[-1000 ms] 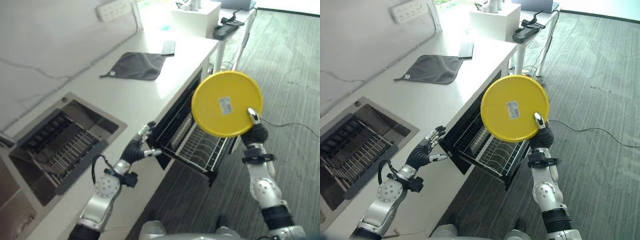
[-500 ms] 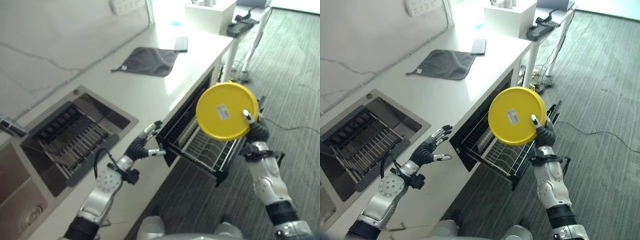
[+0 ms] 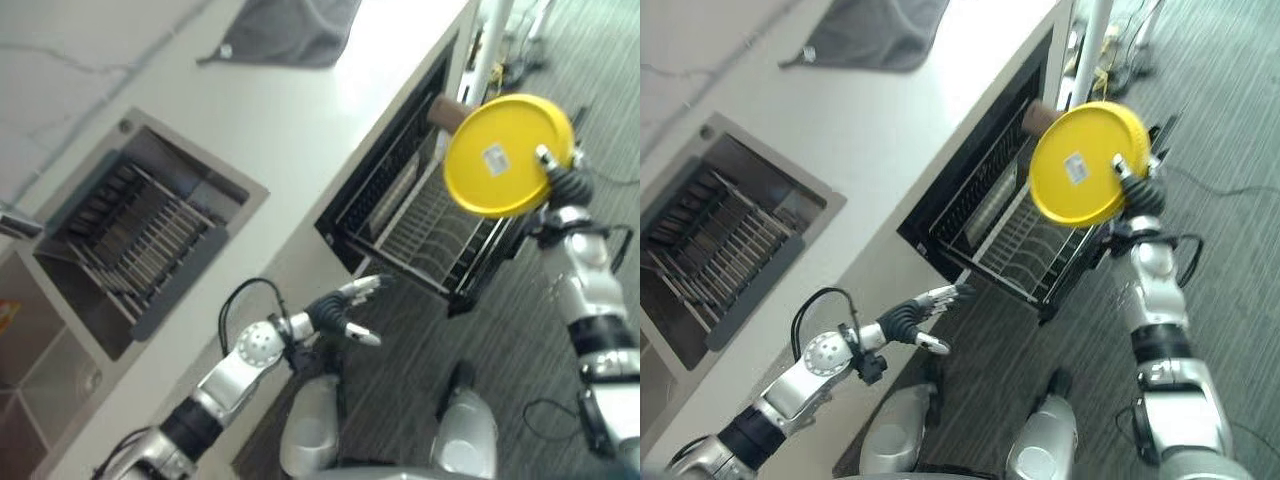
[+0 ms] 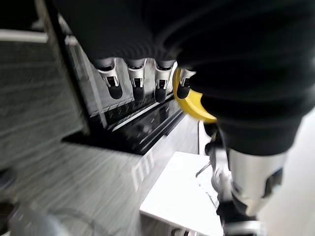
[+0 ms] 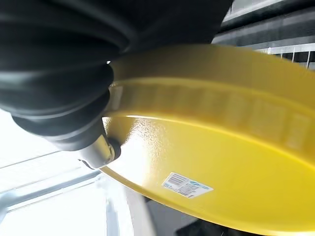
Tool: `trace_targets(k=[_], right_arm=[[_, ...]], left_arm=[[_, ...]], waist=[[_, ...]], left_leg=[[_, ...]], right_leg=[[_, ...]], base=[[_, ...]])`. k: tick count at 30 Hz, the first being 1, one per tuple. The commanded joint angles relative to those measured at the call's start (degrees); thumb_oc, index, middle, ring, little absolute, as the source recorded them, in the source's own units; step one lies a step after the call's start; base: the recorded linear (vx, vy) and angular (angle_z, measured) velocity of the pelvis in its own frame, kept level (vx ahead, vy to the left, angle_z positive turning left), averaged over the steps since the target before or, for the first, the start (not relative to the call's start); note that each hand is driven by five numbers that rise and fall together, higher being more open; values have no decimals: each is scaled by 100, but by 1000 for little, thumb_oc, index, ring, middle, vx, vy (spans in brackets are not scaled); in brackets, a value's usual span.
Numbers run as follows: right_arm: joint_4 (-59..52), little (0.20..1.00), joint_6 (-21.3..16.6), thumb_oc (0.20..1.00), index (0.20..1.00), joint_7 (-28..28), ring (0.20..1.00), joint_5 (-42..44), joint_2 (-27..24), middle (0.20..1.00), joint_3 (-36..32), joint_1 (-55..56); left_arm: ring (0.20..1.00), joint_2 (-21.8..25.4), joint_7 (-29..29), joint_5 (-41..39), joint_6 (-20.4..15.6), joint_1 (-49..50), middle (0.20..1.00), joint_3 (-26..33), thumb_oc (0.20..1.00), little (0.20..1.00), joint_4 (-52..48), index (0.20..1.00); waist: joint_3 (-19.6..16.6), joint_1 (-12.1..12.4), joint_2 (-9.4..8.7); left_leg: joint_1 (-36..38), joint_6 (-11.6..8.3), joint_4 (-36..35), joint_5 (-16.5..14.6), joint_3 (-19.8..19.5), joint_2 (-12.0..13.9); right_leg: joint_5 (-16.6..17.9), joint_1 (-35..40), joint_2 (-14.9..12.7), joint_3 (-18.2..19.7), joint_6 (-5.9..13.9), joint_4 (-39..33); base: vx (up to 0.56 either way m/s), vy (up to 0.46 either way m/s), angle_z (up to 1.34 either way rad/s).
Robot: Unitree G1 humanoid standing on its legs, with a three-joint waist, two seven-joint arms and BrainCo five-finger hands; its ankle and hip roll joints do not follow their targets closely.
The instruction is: Place the dishes in the dishwasher.
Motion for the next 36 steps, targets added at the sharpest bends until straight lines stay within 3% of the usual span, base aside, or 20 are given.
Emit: trace_targets(k=[1, 5, 7, 10, 14, 17, 18, 22, 26, 30, 36], right_arm=[[-299, 200, -534, 200, 200, 152, 200, -411, -181, 200, 205, -561], [281, 200, -599, 200, 200, 232, 200, -1054, -444, 200, 685, -1399], [496, 200, -702, 200, 200, 122, 200, -2122, -545, 200, 1203, -1818], [545, 200, -705, 200, 200, 37, 200, -2538, -608, 200, 1615, -2175], [696, 200, -729, 200, 200, -62, 200, -3252, -555, 200, 2052, -2498], [840, 200, -714, 200, 200, -485, 200, -4071, -560, 200, 2468, -2918], [917, 200, -606, 200, 200, -795, 200, -4453, -577, 200, 2752, -3134], [936, 200, -423, 200, 200, -920, 200, -5191, -685, 200, 3140, -3377], [1173, 200, -351, 200, 200, -1710, 200, -6557, -831, 200, 3811, -3690], [1411, 200, -85, 200, 200, -2100, 200, -7145, -953, 200, 4368, -3943], [1615, 200, 281, 200, 200, -2274, 200, -7006, -985, 200, 4673, -3983]], left_arm=[[1000, 44, 237, 377, -74, 123, 1000, -130, 1000, 1000, 22, 1000], [1000, 122, 845, 556, -126, -92, 1000, -652, 1000, 1000, 797, 1000], [1000, 172, 1595, 1038, -555, -48, 1000, -813, 1000, 1000, 1604, 1000], [1000, 140, 1881, 1654, -722, 97, 1000, -800, 1000, 1000, 2203, 1000], [1000, -30, 2204, 2182, -592, 241, 1000, -560, 1000, 1000, 3133, 1000], [1000, -143, 2409, 2588, -310, 222, 1000, -381, 1000, 1000, 3853, 1000], [1000, -153, 2482, 2625, -345, 301, 1000, -297, 1000, 1000, 4091, 1000], [1000, -130, 2588, 2702, -458, 365, 1000, -217, 1000, 1000, 4090, 1000], [1000, 16, 2700, 2591, -526, 374, 1000, -288, 1000, 1000, 3972, 1000], [1000, 170, 2800, 2525, -688, 443, 1000, -252, 1000, 1000, 3899, 1000], [1000, 246, 3042, 2429, -882, 535, 1000, -341, 1000, 1000, 3857, 1000]], waist=[[-277, 45, -143], [-13, 101, -171], [-13, 243, -230], [-13, 382, -242], [-13, 561, -236], [-13, 698, -312], [-13, 769, -369], [-13, 858, -417], [-13, 980, -470], [-13, 1112, -544], [-13, 1164, -592]], left_leg=[[55, 138, 353, -267, -95, 194], [-313, 144, 594, -253, -114, 210], [-870, 169, 835, -260, -207, 236], [-1217, 200, 959, -238, -336, 249], [-1443, 253, 1051, -212, -490, 223], [-1702, 280, 1139, -198, -623, 196], [-1741, 257, 1256, -368, -693, 188], [-1944, 281, 1345, -389, -760, 178], [-2204, 327, 1503, -447, -871, 159], [-2441, 345, 1530, -439, -967, 135], [-2592, 376, 1534, -442, -1019, 98]], right_leg=[[-129, -18, -47, 130, -55, 393], [-213, -370, -33, 241, -110, 700], [-310, -875, -28, 262, -157, 1037], [-427, -1177, 16, 232, -209, 1298], [-545, -1317, 70, 148, -282, 1502], [-555, -1468, 87, 51, -298, 1583], [-696, -1461, 82, 65, -233, 1681], [-677, -1554, 110, 2, -241, 1689], [-676, -1668, 105, -88, -242, 1756], [-630, -1726, 147, -202, -211, 1681], [-607, -1791, 196, -246, -205, 1630]], base=[[-45, 20, -4], [-55, 15, -5], [-55, -21, 13], [-32, -13, 13], [-3, 11, 8], [1, -19, 14], [61, -37, 9], [13, -5, 2], [-4, -6, 10], [-22, -44, 6], [-5, -12, 7]])
